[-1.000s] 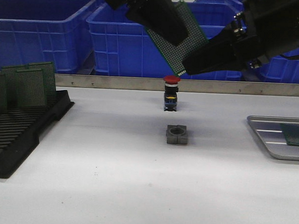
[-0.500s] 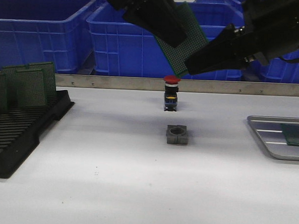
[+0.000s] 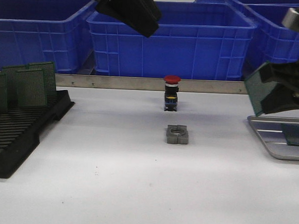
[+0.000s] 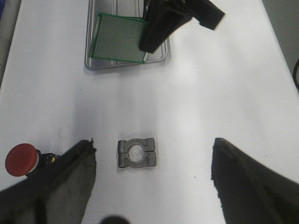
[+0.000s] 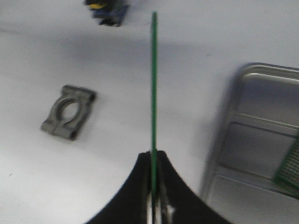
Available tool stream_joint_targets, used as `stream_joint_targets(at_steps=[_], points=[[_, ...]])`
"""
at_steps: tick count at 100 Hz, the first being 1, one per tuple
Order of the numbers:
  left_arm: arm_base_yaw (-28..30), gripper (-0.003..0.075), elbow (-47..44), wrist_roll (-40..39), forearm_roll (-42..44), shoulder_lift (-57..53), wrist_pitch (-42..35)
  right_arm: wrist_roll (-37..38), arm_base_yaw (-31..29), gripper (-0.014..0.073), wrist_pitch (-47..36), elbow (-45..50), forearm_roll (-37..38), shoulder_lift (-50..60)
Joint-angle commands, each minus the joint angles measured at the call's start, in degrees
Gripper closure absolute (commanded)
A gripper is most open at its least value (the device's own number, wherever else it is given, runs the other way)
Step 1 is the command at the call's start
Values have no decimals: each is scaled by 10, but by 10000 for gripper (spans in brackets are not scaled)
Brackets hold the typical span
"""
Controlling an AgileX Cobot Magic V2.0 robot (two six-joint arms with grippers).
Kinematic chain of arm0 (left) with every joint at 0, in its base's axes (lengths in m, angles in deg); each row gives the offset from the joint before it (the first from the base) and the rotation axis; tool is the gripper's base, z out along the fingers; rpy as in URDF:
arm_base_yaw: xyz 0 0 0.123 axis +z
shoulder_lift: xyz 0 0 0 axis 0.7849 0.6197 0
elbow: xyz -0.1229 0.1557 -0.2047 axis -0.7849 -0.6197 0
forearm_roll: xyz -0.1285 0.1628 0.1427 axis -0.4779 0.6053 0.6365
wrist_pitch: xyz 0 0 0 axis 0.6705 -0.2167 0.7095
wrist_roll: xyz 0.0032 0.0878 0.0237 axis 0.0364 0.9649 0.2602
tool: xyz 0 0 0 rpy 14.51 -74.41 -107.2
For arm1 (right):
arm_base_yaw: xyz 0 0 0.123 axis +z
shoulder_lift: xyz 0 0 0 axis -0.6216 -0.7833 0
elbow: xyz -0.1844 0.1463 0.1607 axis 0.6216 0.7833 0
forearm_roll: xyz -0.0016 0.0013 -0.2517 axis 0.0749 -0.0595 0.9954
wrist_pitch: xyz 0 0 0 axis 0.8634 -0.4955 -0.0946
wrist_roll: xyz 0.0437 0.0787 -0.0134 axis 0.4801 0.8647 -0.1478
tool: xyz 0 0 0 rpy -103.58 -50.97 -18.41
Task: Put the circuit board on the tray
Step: 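Lower the board onto the silver tray and open the right gripper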
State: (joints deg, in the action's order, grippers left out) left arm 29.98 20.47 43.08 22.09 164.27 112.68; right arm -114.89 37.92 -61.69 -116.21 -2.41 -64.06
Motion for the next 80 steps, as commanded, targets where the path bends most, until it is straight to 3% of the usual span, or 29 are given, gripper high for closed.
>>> stream_joint_targets(at_steps=[1,18,23,32,42,48,56,63,70,80], points=[[2,226,19,-5,-37,-31,4,16,-38,715,7,-10,-18,10],[2,226,19,-5,-37,-31,9,16,-95,711,47,-11,-18,-19],[2,226,19,-5,-37,-31,15,14,-107,676,62,-12,-17,-28],[2,226,19,-5,-37,-31,16,5,-121,453,83,-13,-16,-36],[3,226,19,-5,-37,-31,16,4,-133,104,83,-14,-16,-36],[6,227,20,-5,-37,-31,16,1,-142,-17,83,-14,-7,-36],[10,243,29,-13,-32,-33,16,1,-156,15,88,-14,19,-31],[13,308,42,-40,-26,-33,13,1,-166,43,91,-14,40,-19],[18,434,60,-93,-15,-34,13,1,-170,85,95,-14,49,0],[27,712,84,-177,6,-34,17,1,-170,230,98,-14,52,35]])
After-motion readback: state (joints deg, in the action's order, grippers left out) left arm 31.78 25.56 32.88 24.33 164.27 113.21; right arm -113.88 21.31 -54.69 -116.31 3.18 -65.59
